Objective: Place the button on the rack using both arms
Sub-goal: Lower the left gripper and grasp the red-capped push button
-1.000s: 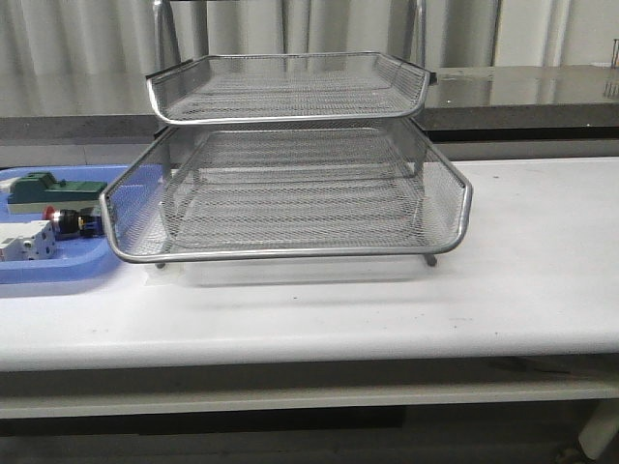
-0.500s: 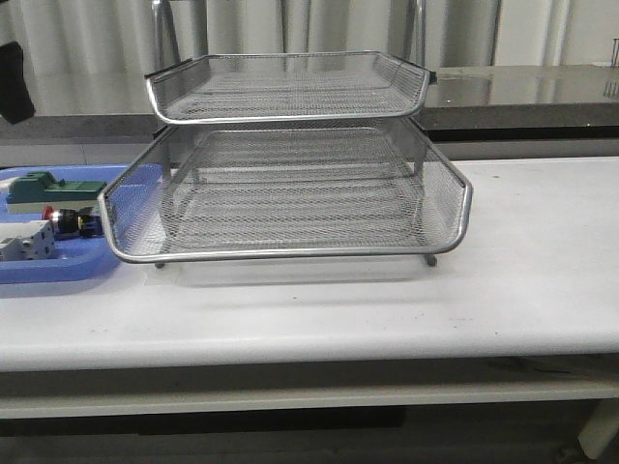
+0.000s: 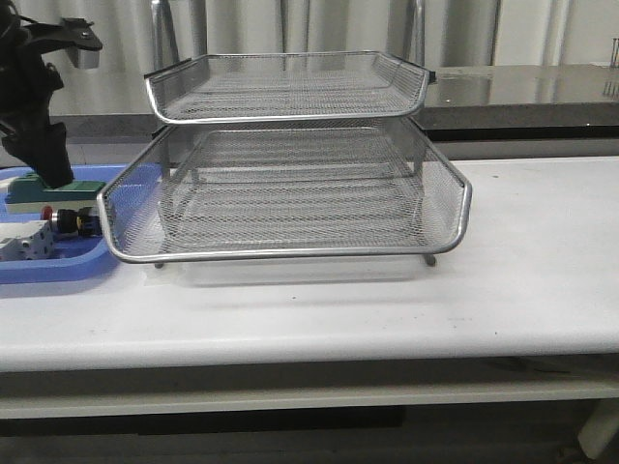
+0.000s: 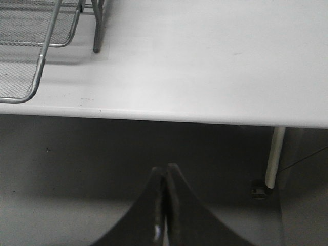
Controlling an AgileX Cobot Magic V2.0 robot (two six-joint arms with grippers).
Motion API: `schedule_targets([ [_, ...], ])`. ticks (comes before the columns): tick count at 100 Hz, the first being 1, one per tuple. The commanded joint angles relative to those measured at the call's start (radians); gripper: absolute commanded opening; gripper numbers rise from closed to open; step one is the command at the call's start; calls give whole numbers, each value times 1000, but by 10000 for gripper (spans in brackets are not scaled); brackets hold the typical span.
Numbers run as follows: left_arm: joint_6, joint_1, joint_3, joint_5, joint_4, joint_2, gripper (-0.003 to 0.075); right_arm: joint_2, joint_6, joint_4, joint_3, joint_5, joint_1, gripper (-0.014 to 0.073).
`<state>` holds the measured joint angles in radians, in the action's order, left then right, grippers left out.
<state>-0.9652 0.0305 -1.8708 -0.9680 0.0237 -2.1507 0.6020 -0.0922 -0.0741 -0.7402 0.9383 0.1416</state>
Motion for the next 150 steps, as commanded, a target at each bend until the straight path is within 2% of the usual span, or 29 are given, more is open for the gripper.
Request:
schedule_targets([
  [1,-13,3,-42,38,21,41,540,0,3,-15,-36,-56,-4,-71],
  [150,-78,4,-84,152,46,-129,542,0,3,-15,-36,-56,-4,-71],
])
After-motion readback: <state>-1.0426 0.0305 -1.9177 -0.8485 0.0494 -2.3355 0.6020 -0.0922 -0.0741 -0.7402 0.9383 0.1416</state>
